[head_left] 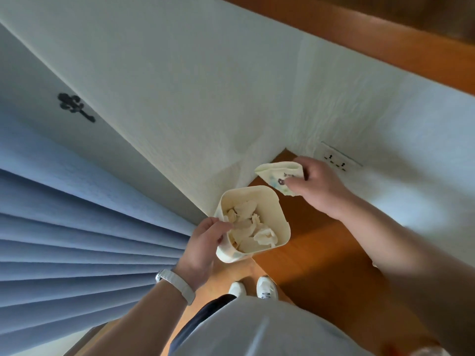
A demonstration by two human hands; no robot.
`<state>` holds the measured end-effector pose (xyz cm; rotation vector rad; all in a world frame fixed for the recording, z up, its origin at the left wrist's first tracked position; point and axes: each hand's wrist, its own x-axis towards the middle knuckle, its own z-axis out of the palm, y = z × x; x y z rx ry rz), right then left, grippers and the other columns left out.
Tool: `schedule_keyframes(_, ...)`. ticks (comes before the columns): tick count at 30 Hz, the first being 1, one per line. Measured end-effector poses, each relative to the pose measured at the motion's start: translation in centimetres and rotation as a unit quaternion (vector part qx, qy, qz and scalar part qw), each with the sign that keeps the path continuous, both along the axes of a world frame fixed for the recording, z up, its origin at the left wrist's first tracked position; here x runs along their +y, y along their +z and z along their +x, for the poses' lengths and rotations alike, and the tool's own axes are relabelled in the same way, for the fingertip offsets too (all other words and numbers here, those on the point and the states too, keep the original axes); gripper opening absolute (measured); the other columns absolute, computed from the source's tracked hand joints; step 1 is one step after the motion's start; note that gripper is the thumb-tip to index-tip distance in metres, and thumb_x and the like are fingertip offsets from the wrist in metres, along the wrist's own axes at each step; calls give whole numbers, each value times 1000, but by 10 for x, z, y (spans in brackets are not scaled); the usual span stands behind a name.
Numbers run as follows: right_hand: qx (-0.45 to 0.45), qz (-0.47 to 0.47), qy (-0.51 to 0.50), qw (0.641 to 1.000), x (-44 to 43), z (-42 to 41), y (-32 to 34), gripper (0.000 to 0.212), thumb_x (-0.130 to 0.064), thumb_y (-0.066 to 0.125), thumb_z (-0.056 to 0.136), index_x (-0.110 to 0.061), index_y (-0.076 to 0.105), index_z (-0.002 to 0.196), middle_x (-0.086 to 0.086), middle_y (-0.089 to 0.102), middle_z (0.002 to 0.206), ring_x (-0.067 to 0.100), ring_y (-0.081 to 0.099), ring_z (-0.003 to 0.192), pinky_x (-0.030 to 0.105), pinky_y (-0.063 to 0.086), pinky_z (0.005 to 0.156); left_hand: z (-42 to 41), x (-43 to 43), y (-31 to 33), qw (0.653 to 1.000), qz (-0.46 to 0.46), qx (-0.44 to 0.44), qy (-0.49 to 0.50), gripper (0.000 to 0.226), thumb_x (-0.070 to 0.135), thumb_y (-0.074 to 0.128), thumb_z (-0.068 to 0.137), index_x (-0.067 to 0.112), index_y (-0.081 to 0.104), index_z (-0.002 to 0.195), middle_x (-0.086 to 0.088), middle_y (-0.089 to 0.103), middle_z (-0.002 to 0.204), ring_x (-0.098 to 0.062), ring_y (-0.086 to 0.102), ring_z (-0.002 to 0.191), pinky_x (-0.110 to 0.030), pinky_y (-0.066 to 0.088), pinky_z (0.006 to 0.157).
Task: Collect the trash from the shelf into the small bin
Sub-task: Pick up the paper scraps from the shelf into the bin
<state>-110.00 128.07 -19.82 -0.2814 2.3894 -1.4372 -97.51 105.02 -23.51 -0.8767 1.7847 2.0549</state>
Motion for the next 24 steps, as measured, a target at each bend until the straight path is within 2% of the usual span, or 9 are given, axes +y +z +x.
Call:
schedule_keyframes(3, 32, 57, 127, 990, -12, 19, 21, 6, -16, 62, 90, -21, 64, 89, 1, 66, 78, 16, 56, 59, 25, 39, 50, 1, -3, 4, 1000, 19, -16, -18, 16, 20, 65, 89, 7, 56, 91, -3, 52, 63, -13, 54, 54, -20, 46, 53)
schedule_keyframes(4, 51, 90, 159, 982, -18, 24, 23, 4, -16, 61, 90, -18, 63, 88, 2, 65, 78, 20, 57, 62, 27, 38, 52, 1, -3, 8, 999, 24, -14, -23, 21, 24, 67, 85, 8, 56, 93, -8, 51, 68, -17, 54, 60, -22, 48, 59)
schedule_keyframes(6, 80, 153, 202, 964, -31, 32, 23, 9, -17, 58, 89, -17, 58, 80, 4, 60, 74, 22, 52, 61, 32, 37, 54, -1, -4, 12, 999, 35, 3, -35, 38, 33, 73, 71, 8, 58, 96, -12, 52, 88, -27, 52, 81, -37, 47, 79)
schedule_keyframes(9, 118, 223, 217, 943, -47, 38, 21, 23, -16, 57, 89, -23, 46, 71, -4, 51, 73, 13, 45, 62, 29, 35, 57, -5, -5, 16, 996, 56, 15, -64, 42, 33, 74, 67, 6, 61, 97, -15, 51, 96, -31, 48, 89, -45, 43, 86)
schedule_keyframes(12, 163, 243, 168, 941, -48, 44, 22, 6, -21, 60, 91, -22, 60, 97, -8, 60, 95, 12, 56, 81, 27, 48, 67, -7, -7, 15, 993, 76, 14, -92, 39, 32, 74, 68, 7, 62, 96, -14, 53, 99, -31, 49, 93, -47, 43, 89)
schedule_keyframes(14, 188, 239, 116, 946, -42, 49, 21, 23, -22, 63, 91, -20, 63, 113, -8, 61, 109, 11, 58, 92, 29, 52, 76, -7, -10, 15, 991, 81, 7, -104, 40, 32, 75, 65, 6, 63, 94, -14, 56, 100, -32, 51, 93, -48, 45, 92)
schedule_keyframes(19, 214, 273, 23, 938, -15, 72, 19, 25, -30, 60, 92, -18, 65, 114, -5, 63, 109, 14, 60, 90, 35, 54, 74, -11, -15, 7, 988, 90, -13, -121, 47, 31, 74, 68, -2, 65, 101, -15, 62, 102, -32, 57, 95, -42, 44, 90)
schedule_keyframes(22, 208, 313, -17, 927, -1, 95, 17, 30, -32, 57, 94, -16, 64, 119, -2, 63, 114, 17, 60, 98, 33, 52, 80, -14, -16, 1, 986, 90, -19, -137, 63, 35, 77, 63, -2, 66, 112, -18, 71, 107, -33, 64, 101, -41, 51, 94)
schedule_keyframes(24, 184, 346, -42, 919, 4, 110, 16, 37, -38, 54, 96, -18, 61, 126, -3, 60, 124, 17, 56, 111, 32, 48, 90, -16, -14, -3, 985, 86, -20, -150, 46, 31, 75, 73, 5, 68, 112, -15, 75, 108, -31, 67, 104, -40, 55, 89)
